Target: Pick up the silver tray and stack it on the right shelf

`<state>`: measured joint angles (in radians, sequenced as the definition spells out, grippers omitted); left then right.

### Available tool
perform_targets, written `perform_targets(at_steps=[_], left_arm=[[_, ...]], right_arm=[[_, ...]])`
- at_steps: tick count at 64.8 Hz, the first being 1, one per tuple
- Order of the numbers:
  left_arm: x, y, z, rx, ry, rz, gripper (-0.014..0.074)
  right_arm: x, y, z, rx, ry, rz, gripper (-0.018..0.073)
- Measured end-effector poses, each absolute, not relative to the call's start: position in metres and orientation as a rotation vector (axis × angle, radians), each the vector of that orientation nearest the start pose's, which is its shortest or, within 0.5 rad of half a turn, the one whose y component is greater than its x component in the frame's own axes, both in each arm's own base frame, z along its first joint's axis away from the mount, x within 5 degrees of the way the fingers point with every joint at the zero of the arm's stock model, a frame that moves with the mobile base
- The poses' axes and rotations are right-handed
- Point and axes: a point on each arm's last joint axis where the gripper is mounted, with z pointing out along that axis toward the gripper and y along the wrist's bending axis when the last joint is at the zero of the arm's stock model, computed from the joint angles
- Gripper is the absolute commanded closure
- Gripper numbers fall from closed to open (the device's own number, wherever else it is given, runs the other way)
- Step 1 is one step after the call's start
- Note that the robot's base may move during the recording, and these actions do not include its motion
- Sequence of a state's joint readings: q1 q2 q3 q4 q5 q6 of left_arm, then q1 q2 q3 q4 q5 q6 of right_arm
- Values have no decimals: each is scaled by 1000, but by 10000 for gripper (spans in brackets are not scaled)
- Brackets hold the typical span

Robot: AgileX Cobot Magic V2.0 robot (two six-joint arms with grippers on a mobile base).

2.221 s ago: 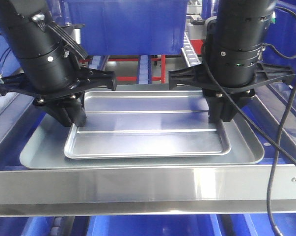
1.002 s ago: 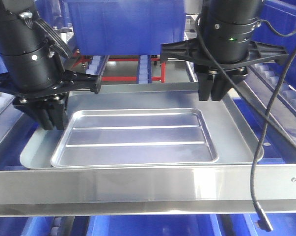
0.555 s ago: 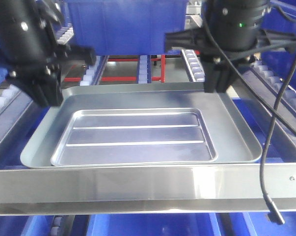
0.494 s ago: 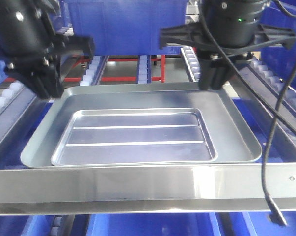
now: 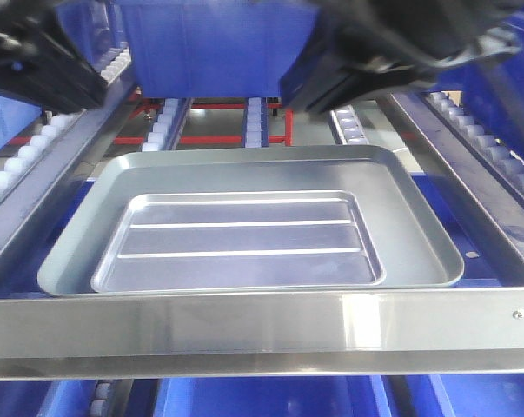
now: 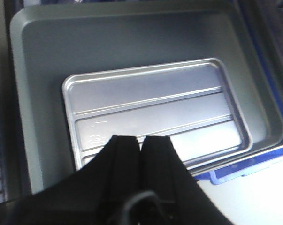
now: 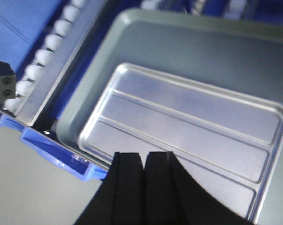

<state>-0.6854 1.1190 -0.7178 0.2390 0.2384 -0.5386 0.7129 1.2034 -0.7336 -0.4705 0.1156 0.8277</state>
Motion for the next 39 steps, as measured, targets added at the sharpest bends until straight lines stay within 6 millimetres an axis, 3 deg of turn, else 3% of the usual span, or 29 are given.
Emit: perform_targets(at_steps=[22,31,39], left_arm=[[97,-79,284,397,1804,-651,689],[77,-62,290,369,1681,-691,689],[70,-56,293,357,1633,-705,689]], right_arm=[[114,94,285,-374,1840,666,510],[91,74,289,-348,1720,707,510],[83,67,293,-336,1668,725,510]])
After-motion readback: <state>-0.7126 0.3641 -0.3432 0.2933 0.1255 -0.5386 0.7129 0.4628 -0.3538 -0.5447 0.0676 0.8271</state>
